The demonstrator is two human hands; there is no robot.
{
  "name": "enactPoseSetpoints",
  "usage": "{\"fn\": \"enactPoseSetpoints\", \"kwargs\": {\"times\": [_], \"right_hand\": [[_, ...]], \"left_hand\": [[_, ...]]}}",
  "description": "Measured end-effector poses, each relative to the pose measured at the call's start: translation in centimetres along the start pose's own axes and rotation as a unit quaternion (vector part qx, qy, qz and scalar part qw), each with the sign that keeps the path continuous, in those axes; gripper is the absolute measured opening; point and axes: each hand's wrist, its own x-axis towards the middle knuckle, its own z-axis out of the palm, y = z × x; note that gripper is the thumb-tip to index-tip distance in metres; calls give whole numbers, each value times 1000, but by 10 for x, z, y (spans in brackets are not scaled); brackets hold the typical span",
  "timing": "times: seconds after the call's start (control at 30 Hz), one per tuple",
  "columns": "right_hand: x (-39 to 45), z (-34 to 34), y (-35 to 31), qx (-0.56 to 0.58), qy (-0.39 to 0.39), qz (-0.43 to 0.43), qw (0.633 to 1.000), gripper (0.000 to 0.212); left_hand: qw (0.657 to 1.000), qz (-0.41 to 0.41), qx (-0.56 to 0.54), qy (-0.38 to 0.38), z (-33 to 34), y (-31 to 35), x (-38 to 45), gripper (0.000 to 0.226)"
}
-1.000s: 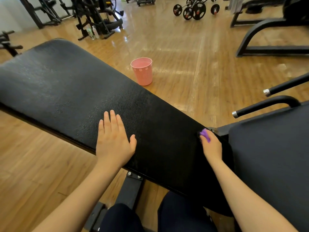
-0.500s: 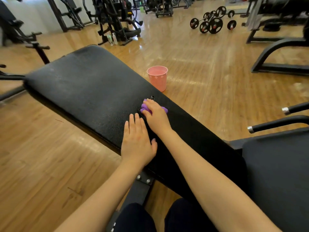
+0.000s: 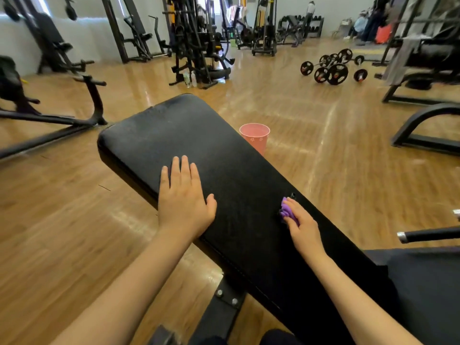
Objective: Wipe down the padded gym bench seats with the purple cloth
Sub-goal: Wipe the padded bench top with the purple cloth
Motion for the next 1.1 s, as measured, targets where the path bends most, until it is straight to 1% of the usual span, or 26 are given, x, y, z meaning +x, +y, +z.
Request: {"fn": "enactPoseSetpoints", "kwargs": {"times": [0.07, 0.17, 0.23, 0.33, 0.43, 0.5, 0.6, 0.7, 0.8, 0.93, 1.0, 1.1], "right_hand": [[8, 4, -4, -1, 4, -12, 1000, 39], [34, 14, -26, -5, -19, -45, 999, 41], [60, 26, -53, -3, -38, -84, 996, 41], [106, 57, -106, 6, -88, -152, 984, 42], [132, 76, -140, 22, -112, -182, 977, 44], [128, 72, -129, 34, -115, -188, 975, 45], [104, 52, -86, 41, -96, -188, 977, 48], [80, 31, -51, 42, -78, -164, 983, 49], [65, 25, -39, 45, -50, -140, 988, 47], [90, 39, -59, 27, -40, -121, 992, 40], [117, 52, -89, 23, -49, -141, 988, 39], [165, 86, -153, 8, -82, -198, 977, 38]], "left_hand": [[1000, -1, -1, 18, 2, 3, 0, 78], [999, -3, 9, 30, 2, 2, 1, 78], [1000, -7, 21, 16, -1, 4, 1, 77], [999, -26, 42, 6, -3, 7, 2, 76], [999, -32, 40, 1, -4, 8, 2, 80], [999, -29, 39, -2, -3, 8, 2, 82], [999, -31, 32, 10, 3, 7, 3, 80], [999, -22, 25, 24, 7, 6, 4, 78], [999, -20, 15, 30, 8, 5, 3, 79], [999, -17, 10, 35, 10, 4, 4, 81], [999, -15, 10, 40, 10, 3, 4, 81], [999, -6, 3, 41, 9, 3, 4, 83]]}}
